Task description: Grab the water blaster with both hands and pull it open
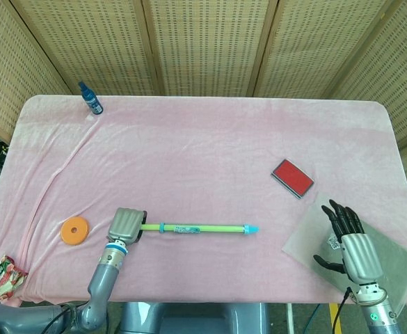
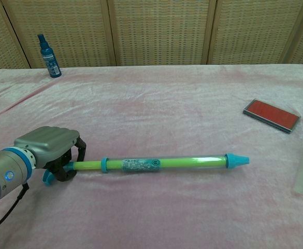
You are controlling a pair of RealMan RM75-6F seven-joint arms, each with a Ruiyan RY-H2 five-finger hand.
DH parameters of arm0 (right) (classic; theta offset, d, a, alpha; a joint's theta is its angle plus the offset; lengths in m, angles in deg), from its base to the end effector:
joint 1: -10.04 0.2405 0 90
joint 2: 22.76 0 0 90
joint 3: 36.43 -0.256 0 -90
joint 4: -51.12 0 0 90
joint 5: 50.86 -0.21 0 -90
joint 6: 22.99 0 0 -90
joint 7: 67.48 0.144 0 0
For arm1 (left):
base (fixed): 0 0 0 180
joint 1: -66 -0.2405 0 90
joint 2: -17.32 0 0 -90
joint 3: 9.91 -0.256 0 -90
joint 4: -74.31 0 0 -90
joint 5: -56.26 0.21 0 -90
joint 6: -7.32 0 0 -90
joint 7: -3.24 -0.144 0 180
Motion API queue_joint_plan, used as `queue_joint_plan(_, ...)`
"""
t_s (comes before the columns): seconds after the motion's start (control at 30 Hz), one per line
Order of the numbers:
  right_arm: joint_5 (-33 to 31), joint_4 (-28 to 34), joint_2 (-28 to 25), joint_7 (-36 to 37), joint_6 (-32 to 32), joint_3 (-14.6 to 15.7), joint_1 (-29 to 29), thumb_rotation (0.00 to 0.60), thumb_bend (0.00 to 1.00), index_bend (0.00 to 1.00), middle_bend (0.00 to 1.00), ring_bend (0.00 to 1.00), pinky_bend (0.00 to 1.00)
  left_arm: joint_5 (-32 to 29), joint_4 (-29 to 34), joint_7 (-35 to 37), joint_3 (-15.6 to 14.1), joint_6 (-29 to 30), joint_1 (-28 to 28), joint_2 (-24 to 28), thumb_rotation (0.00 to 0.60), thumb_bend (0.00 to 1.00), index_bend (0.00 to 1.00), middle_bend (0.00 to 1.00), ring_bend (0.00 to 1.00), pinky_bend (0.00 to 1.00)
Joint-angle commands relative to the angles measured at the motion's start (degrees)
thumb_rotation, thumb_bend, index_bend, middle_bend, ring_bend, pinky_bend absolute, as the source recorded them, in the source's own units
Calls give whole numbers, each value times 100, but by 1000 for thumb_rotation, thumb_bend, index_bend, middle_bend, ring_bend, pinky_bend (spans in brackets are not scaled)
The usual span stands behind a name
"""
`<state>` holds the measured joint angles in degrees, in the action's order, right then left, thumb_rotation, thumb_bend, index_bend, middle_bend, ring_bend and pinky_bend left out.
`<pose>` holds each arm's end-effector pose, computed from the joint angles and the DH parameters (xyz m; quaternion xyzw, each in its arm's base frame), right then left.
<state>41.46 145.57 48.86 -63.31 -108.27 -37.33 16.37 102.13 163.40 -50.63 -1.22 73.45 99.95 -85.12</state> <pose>-0.2720 -0.1779 0.1067 0.5914 -0.4332 0.4721 0.4897 -0.1658 0.2729 -0.0789 -0.7428 -0.3994 -0.2154 0.4923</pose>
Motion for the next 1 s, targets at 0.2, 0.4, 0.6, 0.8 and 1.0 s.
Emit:
queue_joint_plan(0.2, 12, 21, 9, -47, 42, 31, 5, 600, 174, 0, 0, 0, 0, 571, 580, 616, 70, 371, -129, 536, 600, 627, 769, 892, 839, 775)
queue_joint_plan(0.4, 76, 75, 15, -112, 34, 73, -4, 600, 175, 0, 0, 0, 0, 702, 985, 788, 130, 496, -186, 984, 600, 627, 775, 894, 838, 775)
queue_joint_plan(0.6, 156, 221, 137, -576, 24, 36, 30, 600, 176, 49, 1, 0, 11, 410, 1485, 591, 291, 484, -136, 1742, 600, 628, 775, 893, 838, 775)
queue_joint_plan(0.8, 164, 584, 480, -1899, 32, -354, 263, 600, 203, 212, 350, 308, 297, -142, 1846, 316, 370, 275, 70, 2301, 600, 634, 776, 893, 838, 775)
queue_joint_plan(1.0, -256, 1054, 769, -2912, 470, -669, 593, 600, 242, 331, 760, 742, 567, -507, 1990, 248, 384, 174, 270, 2590, 600, 635, 777, 893, 838, 775)
